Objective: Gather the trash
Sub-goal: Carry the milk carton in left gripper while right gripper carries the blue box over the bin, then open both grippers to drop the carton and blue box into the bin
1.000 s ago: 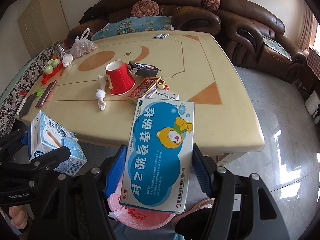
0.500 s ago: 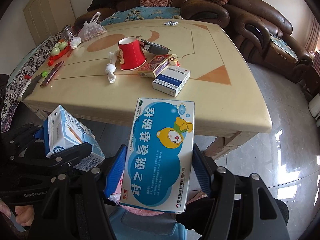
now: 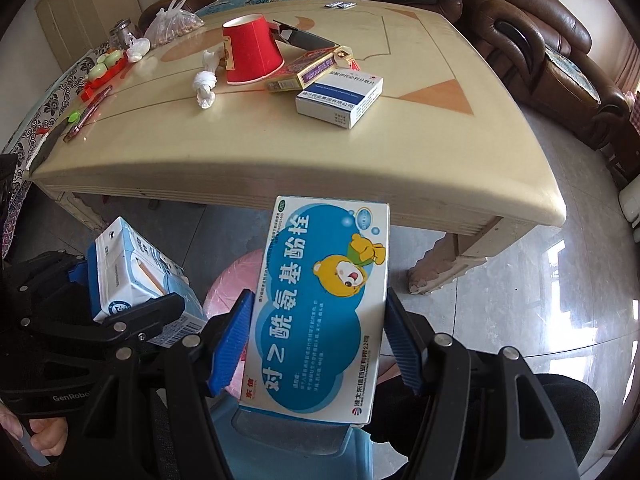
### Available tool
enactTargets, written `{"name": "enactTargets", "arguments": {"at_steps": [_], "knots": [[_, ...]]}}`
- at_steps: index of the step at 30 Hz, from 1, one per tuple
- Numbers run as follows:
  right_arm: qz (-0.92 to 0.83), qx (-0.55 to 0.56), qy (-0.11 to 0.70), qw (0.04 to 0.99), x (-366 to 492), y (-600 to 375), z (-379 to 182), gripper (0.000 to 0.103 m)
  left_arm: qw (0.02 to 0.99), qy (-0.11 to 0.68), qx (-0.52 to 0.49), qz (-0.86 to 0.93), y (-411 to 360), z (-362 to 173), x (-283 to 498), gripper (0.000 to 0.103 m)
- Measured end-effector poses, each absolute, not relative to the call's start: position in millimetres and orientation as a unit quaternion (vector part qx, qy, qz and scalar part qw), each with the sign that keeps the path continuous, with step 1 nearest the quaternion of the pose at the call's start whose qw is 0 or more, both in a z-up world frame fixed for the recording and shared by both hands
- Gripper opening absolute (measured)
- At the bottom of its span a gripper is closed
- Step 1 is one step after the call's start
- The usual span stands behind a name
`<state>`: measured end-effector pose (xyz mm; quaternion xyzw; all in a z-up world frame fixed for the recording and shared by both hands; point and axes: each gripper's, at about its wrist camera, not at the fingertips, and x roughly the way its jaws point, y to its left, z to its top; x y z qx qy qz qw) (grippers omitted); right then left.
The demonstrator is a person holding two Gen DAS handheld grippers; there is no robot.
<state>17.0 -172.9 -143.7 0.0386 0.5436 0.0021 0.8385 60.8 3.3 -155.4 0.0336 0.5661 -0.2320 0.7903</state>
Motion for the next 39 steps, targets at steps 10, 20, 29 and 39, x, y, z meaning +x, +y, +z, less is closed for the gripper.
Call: {"name": "enactTargets", "arguments": {"at_steps": [10,20,29,39], "knots": [[0.006,0.045,0.590,0.806,27,-178,-200,0.062,0.754,0.616,0.023,-0.228,-7,-208,68,0.073],[0.011,0.054,0.639,0.767,40,-185,-264,0.063,0.706,0.674,0.009,-0.214,-7,-264,85,0.073],[0.029,0.061,0.686,0.725,51,-184,-323,0.063,0.665,0.723,0.013,-0.187,-7,-317,94,0.073],[0.045,0.074,0.714,0.695,55,-186,-359,0.063,0.638,0.750,-0.009,-0.174,-7,-341,107,0.073]]}}
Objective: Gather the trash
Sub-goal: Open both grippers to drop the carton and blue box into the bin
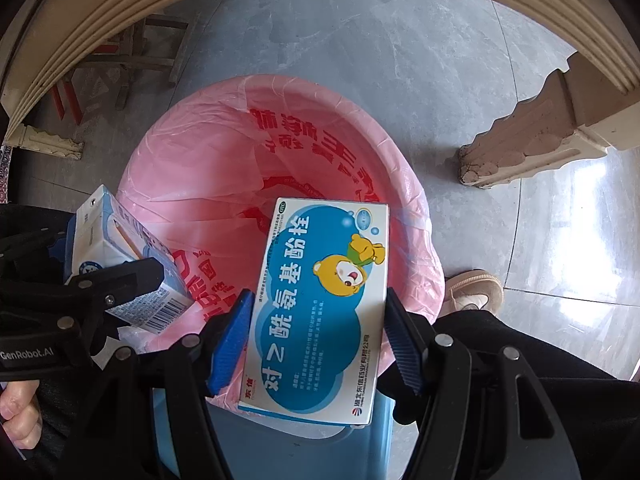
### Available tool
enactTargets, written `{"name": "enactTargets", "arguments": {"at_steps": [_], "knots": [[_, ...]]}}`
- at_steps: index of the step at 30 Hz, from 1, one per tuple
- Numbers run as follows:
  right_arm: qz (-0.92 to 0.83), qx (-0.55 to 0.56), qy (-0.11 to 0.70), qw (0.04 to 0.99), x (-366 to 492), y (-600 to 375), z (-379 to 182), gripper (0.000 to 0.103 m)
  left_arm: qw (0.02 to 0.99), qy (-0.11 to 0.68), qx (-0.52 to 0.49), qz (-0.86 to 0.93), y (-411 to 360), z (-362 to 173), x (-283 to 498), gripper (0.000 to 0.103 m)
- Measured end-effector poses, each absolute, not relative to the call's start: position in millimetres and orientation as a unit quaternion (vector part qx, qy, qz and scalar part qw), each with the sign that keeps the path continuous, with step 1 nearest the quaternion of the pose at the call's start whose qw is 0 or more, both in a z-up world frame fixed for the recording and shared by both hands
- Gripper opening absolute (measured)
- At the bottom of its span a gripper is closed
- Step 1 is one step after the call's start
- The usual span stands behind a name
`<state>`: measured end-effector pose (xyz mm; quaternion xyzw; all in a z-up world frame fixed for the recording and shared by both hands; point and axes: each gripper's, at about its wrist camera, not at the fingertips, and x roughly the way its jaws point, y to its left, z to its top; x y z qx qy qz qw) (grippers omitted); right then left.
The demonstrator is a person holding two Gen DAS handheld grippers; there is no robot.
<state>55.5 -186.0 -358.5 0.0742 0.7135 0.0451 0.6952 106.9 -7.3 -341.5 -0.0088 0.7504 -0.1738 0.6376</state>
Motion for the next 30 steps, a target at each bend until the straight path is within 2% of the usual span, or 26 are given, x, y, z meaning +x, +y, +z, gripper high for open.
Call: {"name": "enactTargets", "arguments": {"at_steps": [5,7,8,30], "knots": [[0.048,0.077,0.717,0.691,59,-188,-362,0.065,0.629,0.759,-0.003,-0.168,-9,-347,109,0.073],[0.037,0.064,0.721,0.689,60,-189,-365,0.075,0.624,0.764,-0.003,-0.163,-8,-351,110,0.073],[0.034,0.063,0.722,0.688,59,-190,-366,0.076,0.622,0.766,-0.002,-0.162,-8,-353,110,0.074],[0.026,0.058,0.720,0.691,58,-187,-362,0.077,0.635,0.757,0.017,-0.154,-8,-347,110,0.076]]}}
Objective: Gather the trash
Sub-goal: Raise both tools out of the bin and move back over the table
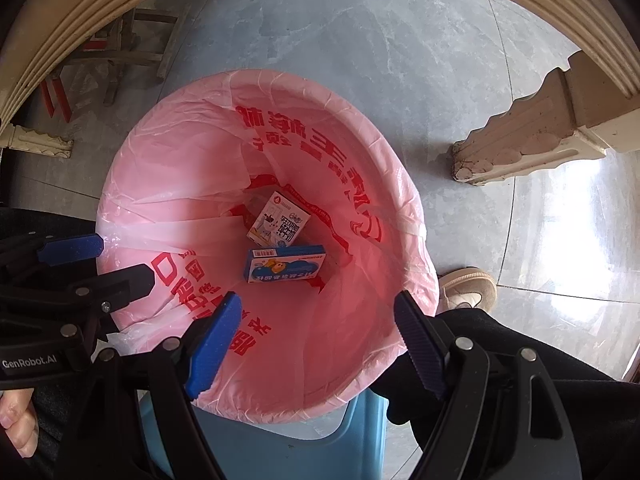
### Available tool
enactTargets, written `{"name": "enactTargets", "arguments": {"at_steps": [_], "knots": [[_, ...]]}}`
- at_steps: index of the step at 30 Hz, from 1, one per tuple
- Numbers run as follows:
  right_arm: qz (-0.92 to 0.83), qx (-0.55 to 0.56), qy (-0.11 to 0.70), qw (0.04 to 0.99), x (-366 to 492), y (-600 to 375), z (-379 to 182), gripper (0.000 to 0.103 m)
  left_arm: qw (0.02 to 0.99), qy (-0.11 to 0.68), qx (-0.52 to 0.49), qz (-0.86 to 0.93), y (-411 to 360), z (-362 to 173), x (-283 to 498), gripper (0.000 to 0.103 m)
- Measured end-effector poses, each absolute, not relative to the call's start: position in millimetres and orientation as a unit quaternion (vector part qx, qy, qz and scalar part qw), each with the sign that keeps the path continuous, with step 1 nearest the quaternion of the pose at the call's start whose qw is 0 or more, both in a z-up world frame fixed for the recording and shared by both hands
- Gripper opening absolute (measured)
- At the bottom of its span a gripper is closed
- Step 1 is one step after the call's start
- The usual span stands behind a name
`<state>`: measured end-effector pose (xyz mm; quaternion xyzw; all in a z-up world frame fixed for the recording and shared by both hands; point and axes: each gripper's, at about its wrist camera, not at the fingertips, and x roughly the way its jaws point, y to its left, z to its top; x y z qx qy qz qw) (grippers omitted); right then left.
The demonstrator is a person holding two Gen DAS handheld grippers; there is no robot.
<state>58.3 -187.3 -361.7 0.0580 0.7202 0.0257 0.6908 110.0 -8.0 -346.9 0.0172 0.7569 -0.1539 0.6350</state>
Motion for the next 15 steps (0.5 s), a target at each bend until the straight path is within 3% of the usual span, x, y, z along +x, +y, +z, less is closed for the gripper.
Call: {"name": "enactTargets", "arguments": {"at_steps": [8,12,15], "knots": [[0.040,0.068,0.704,0.705,52,-186,-336,0.077,0.666,0.733,0.025,-0.138,-4,-324,108,0.079],[0.048,0.072,0.681,0.727,44,-186,-299,0.077,0.701,0.699,0.047,-0.130,2,-283,100,0.079],[0.064,0.093,0.657,0.745,37,-192,-261,0.084,0.727,0.671,0.054,-0.134,11,-239,95,0.079]]}}
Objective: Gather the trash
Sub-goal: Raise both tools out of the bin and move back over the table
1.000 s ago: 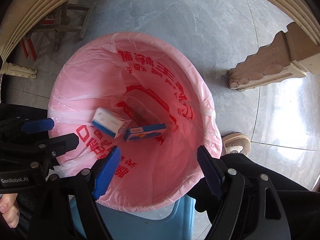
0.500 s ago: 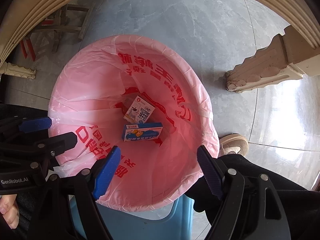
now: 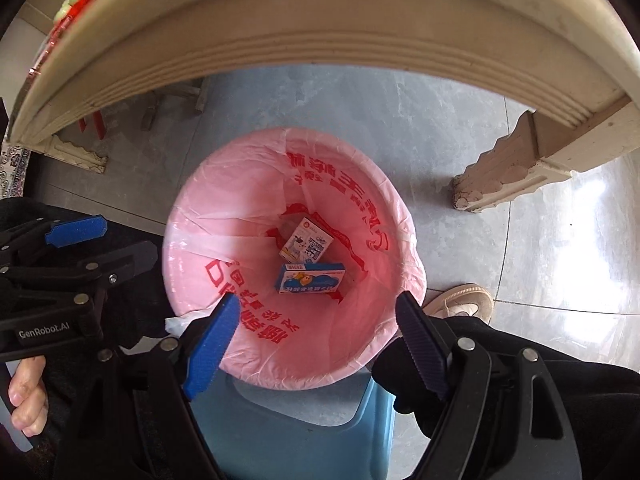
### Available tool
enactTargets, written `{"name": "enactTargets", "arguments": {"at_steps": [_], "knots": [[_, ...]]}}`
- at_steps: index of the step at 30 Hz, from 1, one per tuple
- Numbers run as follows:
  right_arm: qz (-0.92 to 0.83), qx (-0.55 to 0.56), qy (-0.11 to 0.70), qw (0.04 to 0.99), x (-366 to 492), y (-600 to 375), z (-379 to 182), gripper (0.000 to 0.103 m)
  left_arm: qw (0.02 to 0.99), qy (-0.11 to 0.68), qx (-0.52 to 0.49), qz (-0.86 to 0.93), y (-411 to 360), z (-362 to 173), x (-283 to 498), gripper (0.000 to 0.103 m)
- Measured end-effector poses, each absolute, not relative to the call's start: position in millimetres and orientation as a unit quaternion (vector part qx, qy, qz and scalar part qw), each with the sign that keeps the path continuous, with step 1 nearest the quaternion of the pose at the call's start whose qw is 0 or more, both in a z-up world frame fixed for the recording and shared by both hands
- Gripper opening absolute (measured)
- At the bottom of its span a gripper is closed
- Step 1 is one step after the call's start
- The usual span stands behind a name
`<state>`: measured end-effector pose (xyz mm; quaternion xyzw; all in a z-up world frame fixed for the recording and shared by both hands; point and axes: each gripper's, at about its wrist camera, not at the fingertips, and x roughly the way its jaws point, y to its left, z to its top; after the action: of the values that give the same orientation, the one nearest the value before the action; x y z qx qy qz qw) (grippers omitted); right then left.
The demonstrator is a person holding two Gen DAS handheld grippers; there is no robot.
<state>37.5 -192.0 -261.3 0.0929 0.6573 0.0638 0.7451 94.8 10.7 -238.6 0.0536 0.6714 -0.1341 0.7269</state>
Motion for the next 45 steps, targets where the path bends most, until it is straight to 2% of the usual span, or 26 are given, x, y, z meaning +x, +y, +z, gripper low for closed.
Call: {"name": "enactTargets", "arguments": {"at_steps": [6,15,21,29,45], "knots": [[0.056,0.109,0.600,0.790,49,-222,-171,0.086,0.776,0.617,0.066,-0.111,34,-133,113,0.085],[0.039,0.072,0.488,0.869,92,-257,-11,0.093,0.828,0.539,0.118,-0.098,40,21,162,0.086],[0.057,0.061,0.461,0.883,129,-262,53,0.096,0.834,0.520,0.138,-0.121,29,86,189,0.090],[0.059,0.009,0.461,0.885,169,-251,71,0.096,0.828,0.523,0.165,-0.115,18,98,218,0.090],[0.091,-0.003,0.519,0.850,214,-227,19,0.096,0.779,0.591,0.177,-0.109,15,25,263,0.090]]}}
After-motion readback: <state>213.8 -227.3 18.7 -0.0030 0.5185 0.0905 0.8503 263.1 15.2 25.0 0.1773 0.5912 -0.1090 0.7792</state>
